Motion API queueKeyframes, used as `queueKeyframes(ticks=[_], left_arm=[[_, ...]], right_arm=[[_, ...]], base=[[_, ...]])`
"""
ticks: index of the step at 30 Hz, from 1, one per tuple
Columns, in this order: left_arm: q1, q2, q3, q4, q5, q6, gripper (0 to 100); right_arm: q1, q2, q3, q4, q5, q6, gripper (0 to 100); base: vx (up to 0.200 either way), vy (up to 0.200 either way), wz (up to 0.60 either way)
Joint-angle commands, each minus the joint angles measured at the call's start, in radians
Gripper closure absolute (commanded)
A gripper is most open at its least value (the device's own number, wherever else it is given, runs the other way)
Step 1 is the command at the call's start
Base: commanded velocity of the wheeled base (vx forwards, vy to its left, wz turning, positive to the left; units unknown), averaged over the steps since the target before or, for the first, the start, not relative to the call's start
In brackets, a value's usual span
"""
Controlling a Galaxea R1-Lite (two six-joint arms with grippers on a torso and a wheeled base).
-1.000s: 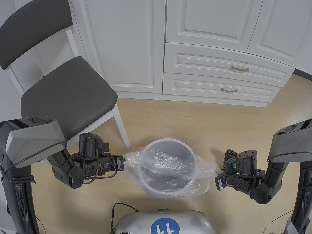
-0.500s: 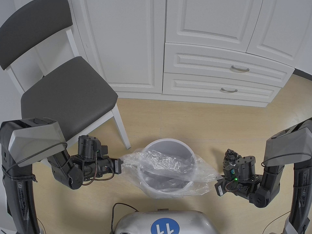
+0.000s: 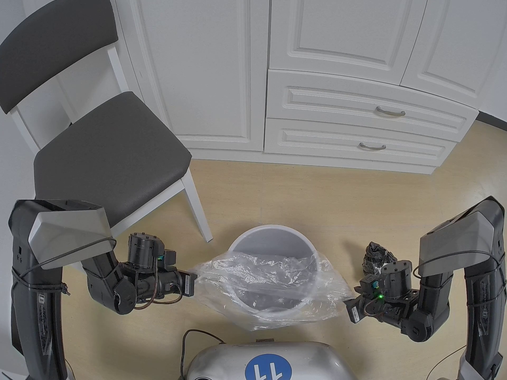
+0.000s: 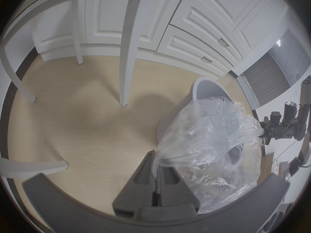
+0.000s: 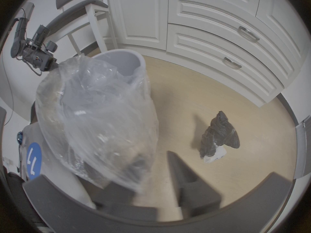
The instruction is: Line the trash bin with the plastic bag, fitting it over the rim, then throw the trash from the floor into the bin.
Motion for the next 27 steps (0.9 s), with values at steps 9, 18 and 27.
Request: queueKeyframes(ticks=[9,18,27], left_arm=[[-0.002,-0.113,0.068,-0.044,-0.014,0.000,100],[-0.013,-0.136,0.082,-0.045,-0.020,0.000,100],[-0.017,-0.136,0.083,-0.045,-0.020,0.000,100]], right_arm=[[-0.063,-0.269,0.120,-0.033,0.264,-0.003,0],[-0.154,-0.392,0.163,-0.076,0.611,0.035,0],[-0.160,-0.369,0.169,-0.140,0.616,0.153,0]], base=[[0.000,0.000,0.00],[0.000,0.000,0.00],[0.000,0.000,0.00]])
